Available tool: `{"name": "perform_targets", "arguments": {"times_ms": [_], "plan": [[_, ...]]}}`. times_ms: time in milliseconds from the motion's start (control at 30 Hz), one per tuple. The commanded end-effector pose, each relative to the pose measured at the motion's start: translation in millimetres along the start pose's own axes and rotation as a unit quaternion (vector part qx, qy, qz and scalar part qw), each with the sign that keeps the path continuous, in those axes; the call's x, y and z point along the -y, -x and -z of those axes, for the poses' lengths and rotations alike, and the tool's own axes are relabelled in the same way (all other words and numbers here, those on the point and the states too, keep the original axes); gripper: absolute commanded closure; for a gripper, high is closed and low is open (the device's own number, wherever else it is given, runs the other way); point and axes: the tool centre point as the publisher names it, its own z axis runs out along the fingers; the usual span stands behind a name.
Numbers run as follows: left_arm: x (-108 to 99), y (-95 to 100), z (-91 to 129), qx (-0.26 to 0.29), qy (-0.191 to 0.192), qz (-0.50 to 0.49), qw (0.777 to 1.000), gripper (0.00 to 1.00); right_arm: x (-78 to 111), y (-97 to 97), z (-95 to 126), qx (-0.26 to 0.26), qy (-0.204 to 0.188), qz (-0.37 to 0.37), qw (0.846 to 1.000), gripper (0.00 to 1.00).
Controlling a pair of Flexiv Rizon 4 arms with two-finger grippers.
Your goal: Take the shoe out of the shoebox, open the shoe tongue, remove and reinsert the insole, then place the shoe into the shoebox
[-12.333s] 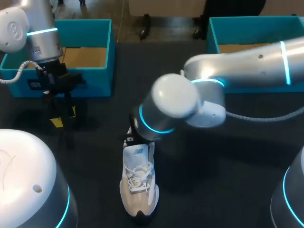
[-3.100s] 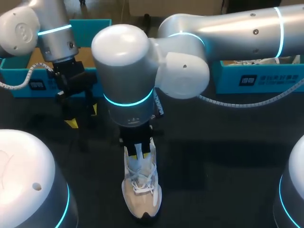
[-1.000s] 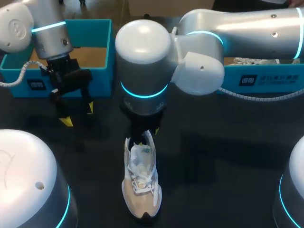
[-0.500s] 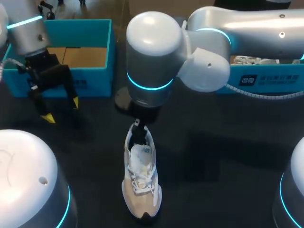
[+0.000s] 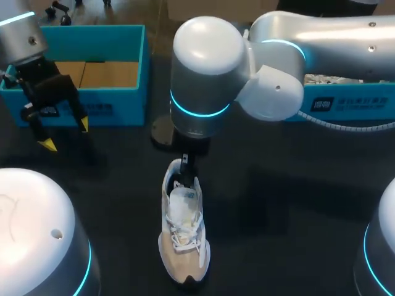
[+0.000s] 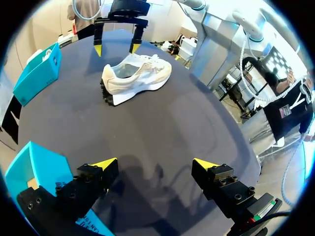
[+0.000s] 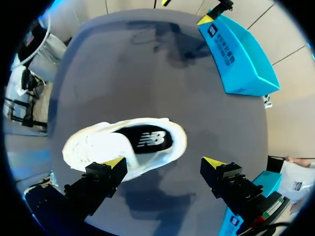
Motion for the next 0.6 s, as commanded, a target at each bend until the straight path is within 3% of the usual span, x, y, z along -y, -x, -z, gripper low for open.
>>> {"name": "perform_targets", "arguments": {"times_ms": [33, 233, 600], "plan": [[0, -0.8, 0, 0.0, 0.001, 0.0, 1.0, 0.0, -15.8, 4.0, -6, 0.015, -0.013, 0.012, 1.0, 0.0], [0, -0.8, 0, 0.0, 0.001, 0.0, 1.0, 0.0, -28.9, 11.7, -24, 0.005, -0.023, 0.026, 0.999, 0.0], [0, -0.8, 0, 0.0, 0.001, 0.0, 1.0, 0.0, -32.7, 20.0, -56, -0.007, -0.026, 0.045, 0.999, 0.0]]}}
